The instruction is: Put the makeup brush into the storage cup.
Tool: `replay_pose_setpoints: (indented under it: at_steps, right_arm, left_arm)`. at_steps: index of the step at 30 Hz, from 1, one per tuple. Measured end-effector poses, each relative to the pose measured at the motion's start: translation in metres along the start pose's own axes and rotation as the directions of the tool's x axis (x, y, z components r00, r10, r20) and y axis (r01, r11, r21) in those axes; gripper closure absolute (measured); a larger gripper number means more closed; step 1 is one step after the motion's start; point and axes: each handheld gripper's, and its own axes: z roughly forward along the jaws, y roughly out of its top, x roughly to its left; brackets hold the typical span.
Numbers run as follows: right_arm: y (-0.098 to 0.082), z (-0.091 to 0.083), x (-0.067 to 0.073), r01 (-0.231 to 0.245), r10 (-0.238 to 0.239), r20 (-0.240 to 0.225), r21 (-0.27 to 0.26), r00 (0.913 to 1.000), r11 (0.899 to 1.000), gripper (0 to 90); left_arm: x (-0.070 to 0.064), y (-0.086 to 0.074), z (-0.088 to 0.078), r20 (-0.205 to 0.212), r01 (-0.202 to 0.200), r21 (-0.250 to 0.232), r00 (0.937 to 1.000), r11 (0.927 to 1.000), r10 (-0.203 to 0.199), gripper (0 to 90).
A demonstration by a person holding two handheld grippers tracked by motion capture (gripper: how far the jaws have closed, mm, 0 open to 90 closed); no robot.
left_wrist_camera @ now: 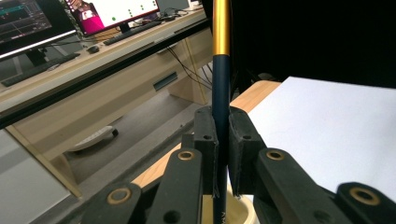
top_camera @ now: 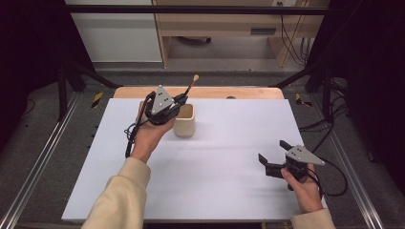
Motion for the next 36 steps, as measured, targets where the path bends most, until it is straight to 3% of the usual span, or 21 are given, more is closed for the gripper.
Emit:
replay_pose_setpoints:
  at_steps: [5,13,24,36]
  right_arm:
    - [0.001,0.0,-0.001,-0.001,0.001,0.006,-0.012,1.0,1.0,5.3]
    - [0.001,0.001,0.001,0.004,-0.004,-0.004,-0.012,1.0,1.0,5.3]
    - [0.0,0.0,0.002,-0.001,0.001,-0.012,-0.015,0.9999,1.0,5.3]
    - [-0.001,0.0,-0.001,0.018,-0.018,-0.015,-0.023,0.9997,1.0,5.5]
  left_arm:
    - [0.005,0.0,0.002,-0.001,0.038,-0.019,0.9993,0.9991,-0.038,82.9]
    - [0.008,0.004,0.007,0.0,0.061,-0.035,0.9981,0.9975,-0.061,82.9]
    - [0.019,-0.006,0.011,-0.017,0.113,-0.057,0.9933,0.9919,-0.114,83.0]
    - [0.018,-0.01,0.017,-0.008,0.147,-0.068,0.9889,0.9867,-0.148,83.0]
